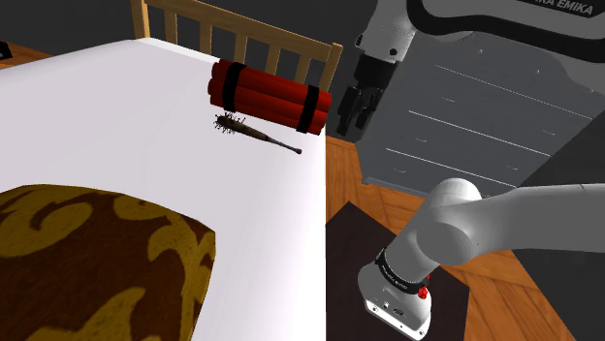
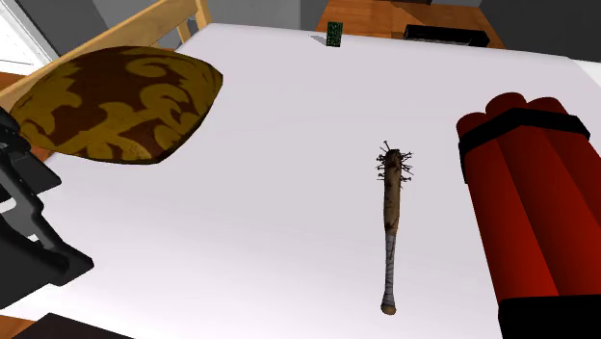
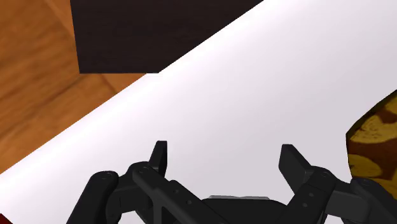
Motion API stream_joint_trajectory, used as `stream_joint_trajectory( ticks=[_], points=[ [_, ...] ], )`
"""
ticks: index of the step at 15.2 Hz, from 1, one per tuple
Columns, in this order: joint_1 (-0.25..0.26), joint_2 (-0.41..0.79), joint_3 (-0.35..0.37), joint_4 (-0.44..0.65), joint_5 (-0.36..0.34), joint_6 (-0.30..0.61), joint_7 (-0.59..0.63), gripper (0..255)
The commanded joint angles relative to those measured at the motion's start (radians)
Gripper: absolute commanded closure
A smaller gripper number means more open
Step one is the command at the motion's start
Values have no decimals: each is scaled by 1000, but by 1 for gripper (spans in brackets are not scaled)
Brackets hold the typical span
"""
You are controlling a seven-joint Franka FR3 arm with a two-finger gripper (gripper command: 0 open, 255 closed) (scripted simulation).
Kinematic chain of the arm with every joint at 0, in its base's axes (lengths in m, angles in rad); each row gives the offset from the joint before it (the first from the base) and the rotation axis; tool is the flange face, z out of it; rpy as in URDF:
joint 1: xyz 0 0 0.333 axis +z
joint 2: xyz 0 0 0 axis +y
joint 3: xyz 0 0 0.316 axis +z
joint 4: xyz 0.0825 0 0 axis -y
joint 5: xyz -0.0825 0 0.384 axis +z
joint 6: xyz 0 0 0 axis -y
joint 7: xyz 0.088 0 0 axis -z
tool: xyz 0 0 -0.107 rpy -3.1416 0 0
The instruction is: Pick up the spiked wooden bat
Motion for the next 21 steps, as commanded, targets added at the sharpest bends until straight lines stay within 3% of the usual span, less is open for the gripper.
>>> stream_joint_trajectory(
  ticks=[1,12,21],
  points=[
    [0,0,0,0,0,0,0,0],
    [3,282,-159,-37,-70,382,-299,0],
    [41,615,-272,87,-3,634,-566,0]
  ],
)
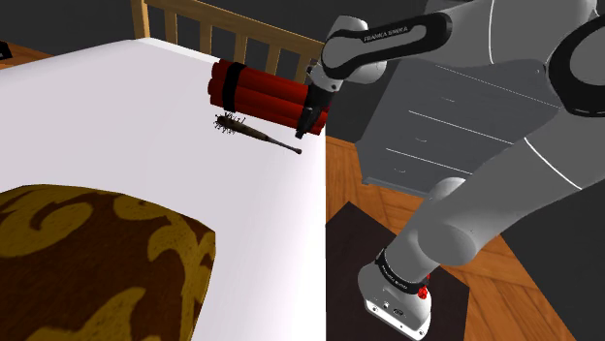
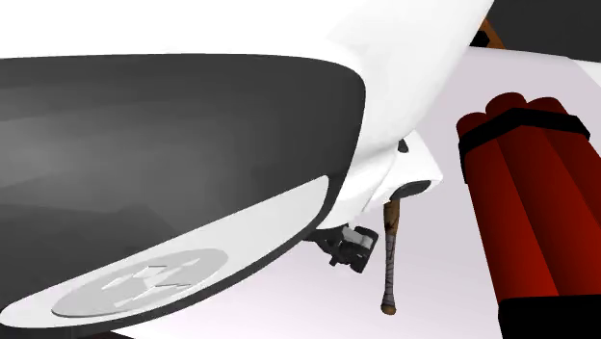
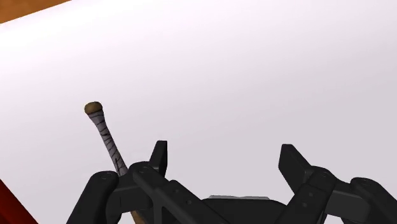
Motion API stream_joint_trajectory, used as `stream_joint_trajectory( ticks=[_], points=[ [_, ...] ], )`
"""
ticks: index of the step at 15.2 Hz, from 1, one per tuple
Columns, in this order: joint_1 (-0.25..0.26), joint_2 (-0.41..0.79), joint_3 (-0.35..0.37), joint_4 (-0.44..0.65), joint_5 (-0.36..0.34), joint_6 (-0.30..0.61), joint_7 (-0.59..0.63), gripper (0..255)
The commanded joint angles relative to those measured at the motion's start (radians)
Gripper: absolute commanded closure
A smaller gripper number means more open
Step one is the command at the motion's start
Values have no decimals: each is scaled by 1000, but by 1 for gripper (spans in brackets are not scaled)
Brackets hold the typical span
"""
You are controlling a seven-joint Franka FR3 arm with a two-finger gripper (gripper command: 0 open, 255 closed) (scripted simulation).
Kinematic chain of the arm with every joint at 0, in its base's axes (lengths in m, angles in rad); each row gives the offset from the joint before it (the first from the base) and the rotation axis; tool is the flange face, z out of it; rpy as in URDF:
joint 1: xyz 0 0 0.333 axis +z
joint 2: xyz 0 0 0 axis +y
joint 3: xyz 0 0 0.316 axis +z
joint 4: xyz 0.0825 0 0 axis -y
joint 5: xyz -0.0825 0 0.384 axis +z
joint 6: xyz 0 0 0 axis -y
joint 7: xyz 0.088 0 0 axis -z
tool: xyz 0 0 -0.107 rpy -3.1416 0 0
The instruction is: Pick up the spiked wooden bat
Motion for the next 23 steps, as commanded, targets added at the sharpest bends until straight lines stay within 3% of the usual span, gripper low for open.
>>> stream_joint_trajectory(
  ticks=[1,8,18,23],
  points=[
    [10,93,-24,52,33,50,-72,0],
    [10,375,-47,247,188,143,-310,0],
    [-77,759,26,641,351,146,-550,0],
    [-84,799,39,632,371,192,-571,0]
  ],
)
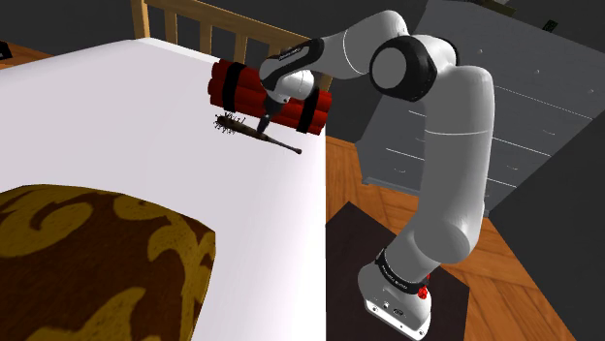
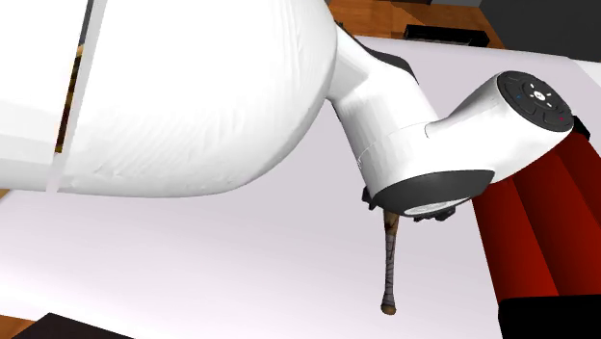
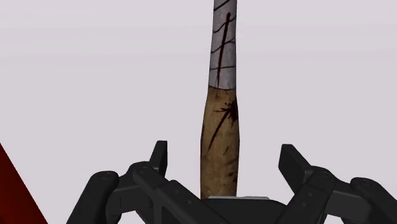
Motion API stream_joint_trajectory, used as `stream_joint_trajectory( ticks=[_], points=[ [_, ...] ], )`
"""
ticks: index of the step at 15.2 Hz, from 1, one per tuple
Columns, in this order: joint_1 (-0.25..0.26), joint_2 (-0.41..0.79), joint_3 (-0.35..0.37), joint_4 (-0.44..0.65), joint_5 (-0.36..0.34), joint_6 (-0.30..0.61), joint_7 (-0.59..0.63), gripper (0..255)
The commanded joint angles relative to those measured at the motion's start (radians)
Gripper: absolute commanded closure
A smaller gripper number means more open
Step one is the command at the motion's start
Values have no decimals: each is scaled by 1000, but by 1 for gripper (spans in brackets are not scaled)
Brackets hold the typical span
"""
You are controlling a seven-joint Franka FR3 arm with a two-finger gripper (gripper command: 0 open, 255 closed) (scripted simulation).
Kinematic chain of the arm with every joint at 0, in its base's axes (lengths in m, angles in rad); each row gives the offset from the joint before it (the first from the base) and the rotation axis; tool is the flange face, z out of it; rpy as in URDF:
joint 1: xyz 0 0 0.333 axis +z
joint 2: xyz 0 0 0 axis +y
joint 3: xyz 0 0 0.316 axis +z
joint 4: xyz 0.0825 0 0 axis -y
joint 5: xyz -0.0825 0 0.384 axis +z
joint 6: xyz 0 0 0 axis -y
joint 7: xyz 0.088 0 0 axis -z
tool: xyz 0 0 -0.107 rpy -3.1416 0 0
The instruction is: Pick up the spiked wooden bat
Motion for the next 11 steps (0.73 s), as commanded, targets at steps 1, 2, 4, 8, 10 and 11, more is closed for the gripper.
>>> stream_joint_trajectory(
  ticks=[1,2,4,8,10,11],
  points=[
    [-3,18,5,0,8,18,-8,0],
    [-4,26,8,-1,13,27,-13,0],
    [-5,31,9,-2,15,32,-15,0],
    [-4,32,10,1,15,31,-13,255],
    [-4,32,10,0,15,31,-13,255],
    [-4,32,10,0,15,32,-13,255]
  ],
)
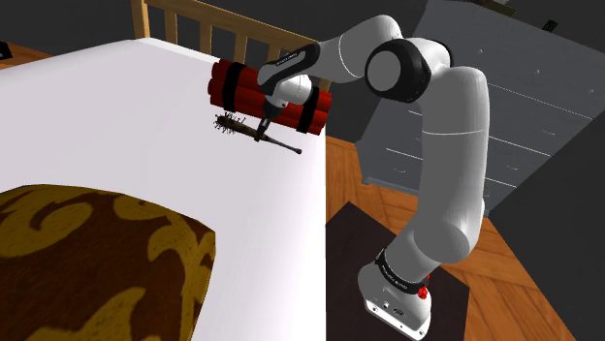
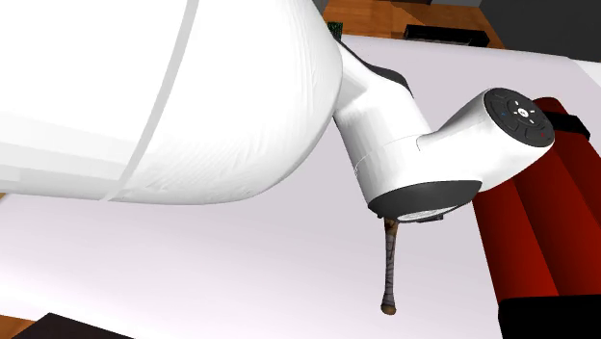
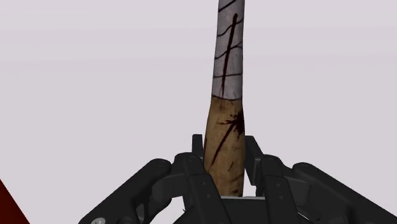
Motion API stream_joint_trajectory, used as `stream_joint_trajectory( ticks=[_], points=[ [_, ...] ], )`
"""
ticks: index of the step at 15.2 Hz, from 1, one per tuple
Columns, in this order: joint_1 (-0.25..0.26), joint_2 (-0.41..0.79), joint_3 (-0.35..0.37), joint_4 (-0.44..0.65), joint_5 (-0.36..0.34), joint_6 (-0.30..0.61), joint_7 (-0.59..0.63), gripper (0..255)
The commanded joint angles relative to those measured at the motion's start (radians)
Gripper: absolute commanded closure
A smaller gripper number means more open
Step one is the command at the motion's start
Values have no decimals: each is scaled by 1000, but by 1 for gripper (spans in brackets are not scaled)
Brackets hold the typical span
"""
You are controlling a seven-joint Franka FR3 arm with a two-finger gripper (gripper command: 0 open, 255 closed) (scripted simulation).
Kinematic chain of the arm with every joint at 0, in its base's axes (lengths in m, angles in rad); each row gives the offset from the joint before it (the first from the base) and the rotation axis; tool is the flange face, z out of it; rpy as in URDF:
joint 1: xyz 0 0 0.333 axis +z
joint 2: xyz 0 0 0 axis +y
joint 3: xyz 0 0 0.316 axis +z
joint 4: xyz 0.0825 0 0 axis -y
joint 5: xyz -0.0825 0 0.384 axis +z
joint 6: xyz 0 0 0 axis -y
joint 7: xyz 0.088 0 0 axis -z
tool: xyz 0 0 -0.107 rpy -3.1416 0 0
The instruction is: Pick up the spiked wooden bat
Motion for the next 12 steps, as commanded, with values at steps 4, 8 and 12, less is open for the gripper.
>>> stream_joint_trajectory(
  ticks=[4,8,12],
  points=[
    [1,-9,-2,-2,-4,-8,3,255],
    [7,-42,-12,4,-20,-45,20,255],
    [12,-72,-21,12,-36,-82,36,255]
  ],
)
